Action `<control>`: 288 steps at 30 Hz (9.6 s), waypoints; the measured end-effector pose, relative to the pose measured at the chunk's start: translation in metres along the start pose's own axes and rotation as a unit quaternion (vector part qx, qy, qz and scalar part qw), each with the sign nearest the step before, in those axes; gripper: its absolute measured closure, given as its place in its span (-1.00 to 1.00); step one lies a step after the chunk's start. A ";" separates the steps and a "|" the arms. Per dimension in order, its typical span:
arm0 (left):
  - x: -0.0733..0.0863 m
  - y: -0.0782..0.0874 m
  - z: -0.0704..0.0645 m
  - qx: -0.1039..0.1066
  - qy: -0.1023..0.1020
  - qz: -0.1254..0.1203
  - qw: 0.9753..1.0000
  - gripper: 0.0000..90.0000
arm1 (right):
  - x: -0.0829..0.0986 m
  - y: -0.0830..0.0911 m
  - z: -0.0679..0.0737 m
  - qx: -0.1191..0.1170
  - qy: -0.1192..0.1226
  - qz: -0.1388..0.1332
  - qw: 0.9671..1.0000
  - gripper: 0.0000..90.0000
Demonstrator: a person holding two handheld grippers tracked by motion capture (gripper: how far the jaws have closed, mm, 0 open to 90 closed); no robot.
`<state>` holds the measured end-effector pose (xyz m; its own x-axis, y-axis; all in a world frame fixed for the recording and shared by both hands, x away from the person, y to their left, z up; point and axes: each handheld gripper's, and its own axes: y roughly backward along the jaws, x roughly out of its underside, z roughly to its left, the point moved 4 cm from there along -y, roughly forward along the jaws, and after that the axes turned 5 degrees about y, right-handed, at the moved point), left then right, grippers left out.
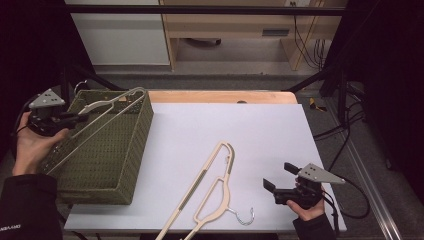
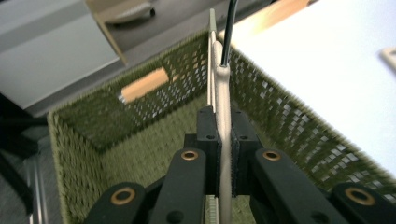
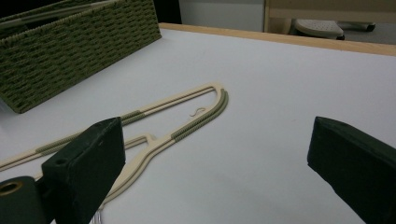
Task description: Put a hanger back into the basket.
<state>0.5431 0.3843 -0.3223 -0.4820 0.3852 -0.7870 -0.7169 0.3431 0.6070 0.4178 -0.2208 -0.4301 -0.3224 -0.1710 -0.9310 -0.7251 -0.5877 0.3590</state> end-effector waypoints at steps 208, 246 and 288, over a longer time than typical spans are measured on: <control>0.067 -0.100 -0.383 0.241 -0.086 0.082 0.963 -0.10 | 0.018 -0.058 0.103 -0.158 0.135 0.215 0.954 0.99; 0.056 -0.081 -0.373 0.217 -0.051 0.100 0.970 0.64 | -0.022 0.003 0.030 -0.050 0.033 0.015 0.998 -0.37; 0.034 -0.039 -0.275 0.113 0.023 0.033 0.993 0.90 | 0.003 0.001 -0.004 -0.007 -0.011 0.020 1.000 -0.69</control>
<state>0.4159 0.1480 -0.4033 -0.5498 0.3757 -0.7460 -0.5544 0.5039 0.6624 0.4189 -0.2252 -0.4327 -0.3637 -0.1777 -0.9144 -0.7030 -0.5916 0.3946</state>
